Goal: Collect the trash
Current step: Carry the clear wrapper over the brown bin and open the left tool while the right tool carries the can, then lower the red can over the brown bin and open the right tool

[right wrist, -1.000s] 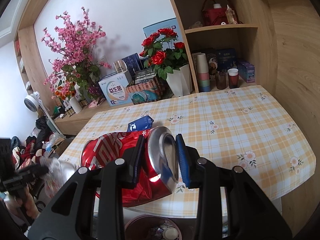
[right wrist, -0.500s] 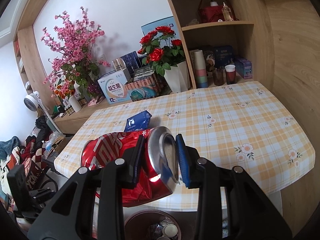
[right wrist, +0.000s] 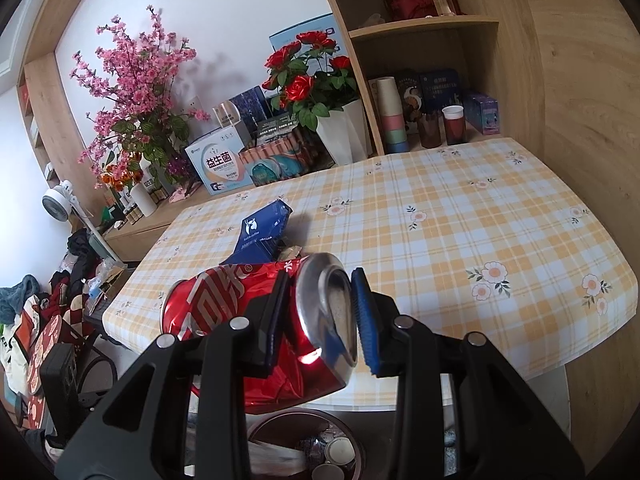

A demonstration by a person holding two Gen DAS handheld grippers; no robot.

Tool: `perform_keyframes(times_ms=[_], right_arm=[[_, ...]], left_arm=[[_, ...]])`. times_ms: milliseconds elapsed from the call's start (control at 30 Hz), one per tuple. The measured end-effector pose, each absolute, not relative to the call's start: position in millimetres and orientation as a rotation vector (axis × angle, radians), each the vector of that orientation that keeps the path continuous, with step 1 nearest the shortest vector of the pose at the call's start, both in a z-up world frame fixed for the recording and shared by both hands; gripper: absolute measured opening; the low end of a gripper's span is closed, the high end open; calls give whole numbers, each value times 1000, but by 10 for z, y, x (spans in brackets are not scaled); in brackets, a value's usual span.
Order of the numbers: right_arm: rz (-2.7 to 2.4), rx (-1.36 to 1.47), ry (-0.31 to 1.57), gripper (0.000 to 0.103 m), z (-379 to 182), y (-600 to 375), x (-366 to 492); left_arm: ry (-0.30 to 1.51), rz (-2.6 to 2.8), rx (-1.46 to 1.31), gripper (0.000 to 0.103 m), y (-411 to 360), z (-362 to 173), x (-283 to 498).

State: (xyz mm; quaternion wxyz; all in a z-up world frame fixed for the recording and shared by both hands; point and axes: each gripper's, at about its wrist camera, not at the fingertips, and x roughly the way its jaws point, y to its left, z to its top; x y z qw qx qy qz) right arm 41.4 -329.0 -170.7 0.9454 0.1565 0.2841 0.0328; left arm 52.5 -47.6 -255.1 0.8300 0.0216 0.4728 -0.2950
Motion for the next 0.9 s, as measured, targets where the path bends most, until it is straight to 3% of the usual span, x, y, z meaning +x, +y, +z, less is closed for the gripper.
perform_keyframes(times_ms=[167, 300, 433, 667, 900], right_arm=[[74, 313, 585, 34, -1740, -3258, 383], [81, 288, 587, 34, -1744, -3180, 331], [93, 271, 595, 34, -1761, -3084, 280], [143, 248, 643, 34, -1854, -2845, 191], [191, 227, 709, 34, -1980, -2597, 118]], left_arm=[[953, -585, 27, 78, -397, -2386, 557], [848, -534, 1, 91, -228, -2052, 553], [738, -470, 11, 97, -67, -1722, 509], [616, -360, 8, 97, 232, -1344, 445], [587, -297, -70, 97, 550, -1296, 386]])
